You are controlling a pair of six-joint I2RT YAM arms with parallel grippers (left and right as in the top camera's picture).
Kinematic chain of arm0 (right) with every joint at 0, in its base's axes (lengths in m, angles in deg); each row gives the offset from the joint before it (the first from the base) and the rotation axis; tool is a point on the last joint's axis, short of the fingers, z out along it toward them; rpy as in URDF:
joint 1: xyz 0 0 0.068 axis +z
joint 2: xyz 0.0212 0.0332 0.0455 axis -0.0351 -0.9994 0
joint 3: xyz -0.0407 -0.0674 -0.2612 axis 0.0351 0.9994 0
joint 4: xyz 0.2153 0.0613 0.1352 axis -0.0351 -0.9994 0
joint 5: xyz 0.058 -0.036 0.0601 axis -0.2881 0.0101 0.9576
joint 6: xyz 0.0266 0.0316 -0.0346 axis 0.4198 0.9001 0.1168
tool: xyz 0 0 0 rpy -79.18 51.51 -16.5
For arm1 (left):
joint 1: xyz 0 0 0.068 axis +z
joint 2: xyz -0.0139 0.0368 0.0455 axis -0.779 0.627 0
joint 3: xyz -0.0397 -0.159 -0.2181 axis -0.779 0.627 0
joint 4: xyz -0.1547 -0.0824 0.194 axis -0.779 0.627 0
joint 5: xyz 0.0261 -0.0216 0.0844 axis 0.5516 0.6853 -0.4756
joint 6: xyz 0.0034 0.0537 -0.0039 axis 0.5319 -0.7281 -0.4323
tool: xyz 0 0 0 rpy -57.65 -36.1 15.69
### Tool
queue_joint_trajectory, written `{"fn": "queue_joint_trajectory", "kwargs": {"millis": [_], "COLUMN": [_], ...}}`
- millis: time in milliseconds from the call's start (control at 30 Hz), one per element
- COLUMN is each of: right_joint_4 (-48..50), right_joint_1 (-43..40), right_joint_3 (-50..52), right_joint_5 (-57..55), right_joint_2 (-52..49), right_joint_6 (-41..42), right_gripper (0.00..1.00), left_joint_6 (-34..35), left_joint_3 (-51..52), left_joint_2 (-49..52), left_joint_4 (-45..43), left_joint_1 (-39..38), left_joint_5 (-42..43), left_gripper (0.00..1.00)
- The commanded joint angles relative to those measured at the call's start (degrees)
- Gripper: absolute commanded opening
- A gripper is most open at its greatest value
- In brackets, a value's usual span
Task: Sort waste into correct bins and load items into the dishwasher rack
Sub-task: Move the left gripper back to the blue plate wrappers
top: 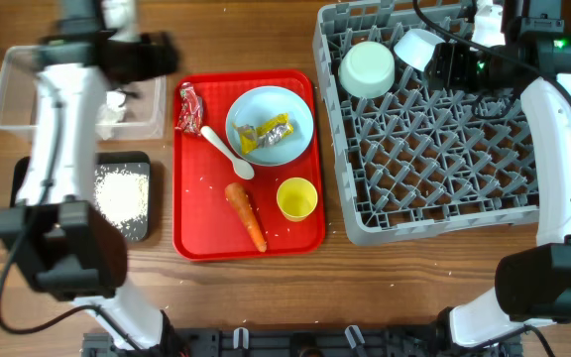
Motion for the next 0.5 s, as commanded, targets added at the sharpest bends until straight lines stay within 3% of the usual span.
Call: {"fn": "queue_joint_trajectory", "kwargs": {"millis": [0,100,267,300,367,400,467], "right_joint_4": [-0.11,0.07,-0.24,-0.33,-0.22,-0.22,-0.48], "right_joint_1": [0.13,0.13,0.13,0.13,0.13,0.13,0.13], "right_joint_3": [-0.28,-0.28,-0.28,-0.28,-0.28,-0.28,-0.28], "right_joint_5": [-0.59,-0.59,-0.61,-0.61,-0.63,-0.63,-0.63], "right_joint_2": [0.31,0.31,0.31,0.31,0.31,0.31,0.31], "right_joint_6": [-0.74,-0.76,-0.79,-0.76,-0.76,-0.76,-0.76], "right_gripper": [0.82,0.82,0.82,0.82,0.82,0.82,0.82], "left_joint_6": [-4.15,-4.17,-5.86,-5.86,-5.84,-5.62,-5.57], "left_joint_3": [-0.28,-0.28,-0.28,-0.28,-0.28,-0.28,-0.28], "left_joint_2": [5.16,11.08,16.87,17.42,17.59,17.59,17.59], "left_joint_4": [0.48,0.5,2.25,3.39,4.17,4.24,4.9], "left_joint_1": [-12.48,-18.91,-23.43,-23.98,-24.39,-24.39,-24.39], "left_joint_5": [-6.38,-9.57,-9.6,-9.6,-9.6,-9.57,-9.53], "left_gripper": [0.96,0.98,1.0,0.96,0.75,0.55,0.36]}}
